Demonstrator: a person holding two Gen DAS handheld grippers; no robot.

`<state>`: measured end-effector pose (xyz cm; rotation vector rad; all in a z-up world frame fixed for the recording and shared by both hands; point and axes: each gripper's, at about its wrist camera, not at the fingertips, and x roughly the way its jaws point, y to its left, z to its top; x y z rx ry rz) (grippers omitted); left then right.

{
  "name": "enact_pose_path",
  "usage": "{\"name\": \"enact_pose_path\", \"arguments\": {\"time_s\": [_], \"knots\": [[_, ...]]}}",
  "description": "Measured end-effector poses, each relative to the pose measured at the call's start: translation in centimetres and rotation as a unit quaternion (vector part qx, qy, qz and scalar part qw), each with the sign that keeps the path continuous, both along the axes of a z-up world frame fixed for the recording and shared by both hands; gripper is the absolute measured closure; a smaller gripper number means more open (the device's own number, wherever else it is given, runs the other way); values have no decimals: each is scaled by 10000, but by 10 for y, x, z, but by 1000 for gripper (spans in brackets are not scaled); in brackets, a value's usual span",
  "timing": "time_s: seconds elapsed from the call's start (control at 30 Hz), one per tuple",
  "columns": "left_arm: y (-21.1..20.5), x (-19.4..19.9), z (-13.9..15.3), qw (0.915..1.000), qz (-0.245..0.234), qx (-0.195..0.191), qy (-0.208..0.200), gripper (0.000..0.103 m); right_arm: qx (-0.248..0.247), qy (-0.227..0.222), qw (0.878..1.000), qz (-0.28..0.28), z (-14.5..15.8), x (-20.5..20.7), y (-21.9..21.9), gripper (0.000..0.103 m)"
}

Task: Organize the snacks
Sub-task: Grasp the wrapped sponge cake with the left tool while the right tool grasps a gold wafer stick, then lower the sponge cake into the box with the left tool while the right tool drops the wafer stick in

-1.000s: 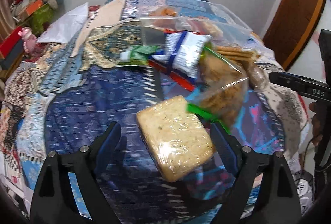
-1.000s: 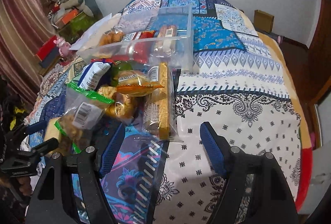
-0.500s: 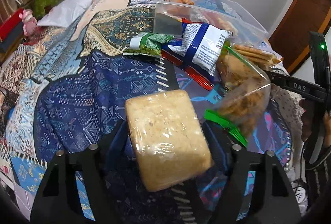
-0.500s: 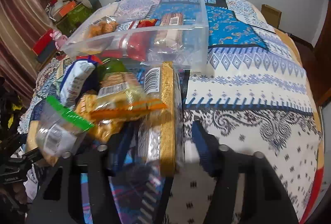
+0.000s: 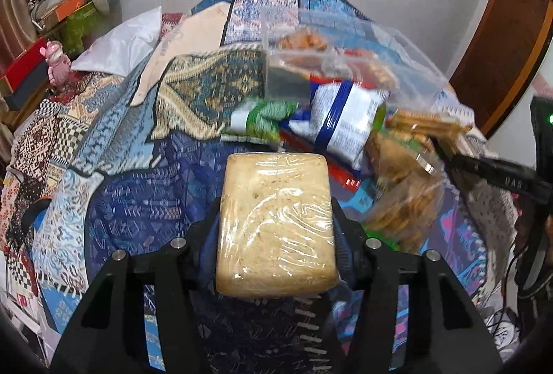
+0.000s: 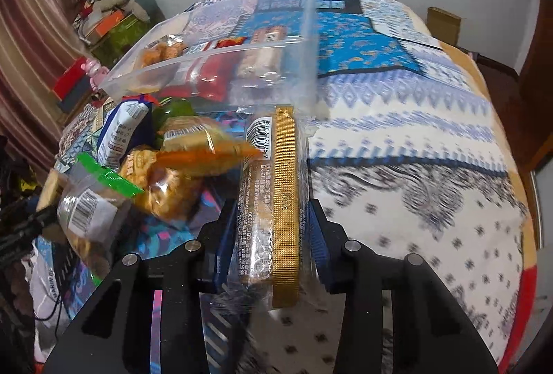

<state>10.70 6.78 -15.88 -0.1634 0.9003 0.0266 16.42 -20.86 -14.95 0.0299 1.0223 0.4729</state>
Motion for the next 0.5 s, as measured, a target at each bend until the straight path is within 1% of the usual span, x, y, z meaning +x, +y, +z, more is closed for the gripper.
{"name": "enact_pose_path", "arguments": {"time_s": [0.13,0.27,0.5], "knots": [[-1,8,18,9998,-20,6,-209,47,82,-54,9997,-225,9,-2,-16,66],[-5,21,40,9989,-96,-2,-467,47,181,-275,9988,-353,29,0,-26,66],[-20,52,72,9962,-276,-131,-812,47,394,-720,9962,-307,62,10,-18,66]]}}
